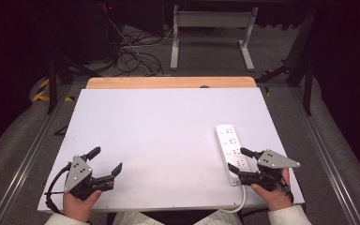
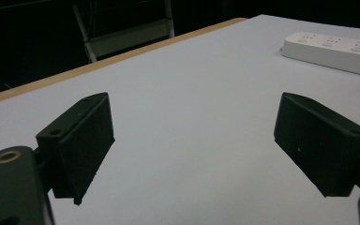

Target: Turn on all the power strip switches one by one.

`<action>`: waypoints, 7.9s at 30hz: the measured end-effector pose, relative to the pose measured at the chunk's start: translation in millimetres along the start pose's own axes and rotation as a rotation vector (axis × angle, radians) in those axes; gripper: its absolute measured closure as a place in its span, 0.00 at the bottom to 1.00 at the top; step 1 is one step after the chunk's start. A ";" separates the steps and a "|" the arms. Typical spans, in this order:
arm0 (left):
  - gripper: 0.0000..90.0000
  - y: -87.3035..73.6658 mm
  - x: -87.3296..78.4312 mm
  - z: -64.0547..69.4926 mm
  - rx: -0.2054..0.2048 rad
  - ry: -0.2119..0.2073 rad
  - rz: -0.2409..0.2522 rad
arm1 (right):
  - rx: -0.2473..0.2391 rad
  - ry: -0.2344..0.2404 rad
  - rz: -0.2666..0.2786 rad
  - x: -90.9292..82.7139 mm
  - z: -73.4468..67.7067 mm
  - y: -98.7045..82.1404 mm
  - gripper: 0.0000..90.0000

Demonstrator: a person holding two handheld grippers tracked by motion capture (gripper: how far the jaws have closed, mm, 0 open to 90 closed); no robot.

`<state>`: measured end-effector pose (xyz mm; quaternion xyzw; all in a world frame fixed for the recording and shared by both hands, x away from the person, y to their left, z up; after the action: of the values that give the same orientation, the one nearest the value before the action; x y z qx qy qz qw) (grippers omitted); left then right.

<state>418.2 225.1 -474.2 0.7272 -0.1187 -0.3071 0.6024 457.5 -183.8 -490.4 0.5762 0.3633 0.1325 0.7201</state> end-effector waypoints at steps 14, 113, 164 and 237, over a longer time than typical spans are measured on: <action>0.14 0.3 -0.6 0.8 0.019 0.007 0.000 | -0.010 0.006 0.003 -0.7 -2.2 1.6 0.30; 0.15 -1.6 0.8 0.4 0.016 0.018 -0.016 | -0.135 0.117 -0.704 30.0 6.5 -11.9 1.00; 0.15 -1.9 0.6 -1.2 0.015 0.028 -0.019 | -0.094 0.095 -0.527 21.3 8.2 16.1 1.00; 0.15 -2.0 0.1 -0.1 0.015 0.026 -0.017 | -0.062 0.034 -0.624 61.0 25.9 -5.7 1.00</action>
<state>417.9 225.7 -476.1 0.7365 -0.1068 -0.3019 0.5958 516.4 -167.3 -516.4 0.4122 0.5303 -0.0742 0.7371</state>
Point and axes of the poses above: each handheld gripper's, and its own axes: x roughly forward along the jaws, y roughly out of its top, z roughly to its right, the point moved 9 cm from there along x, roughly forward along the jaws, and after that the axes turned 5 degrees about -y, right-handed, at the moved point
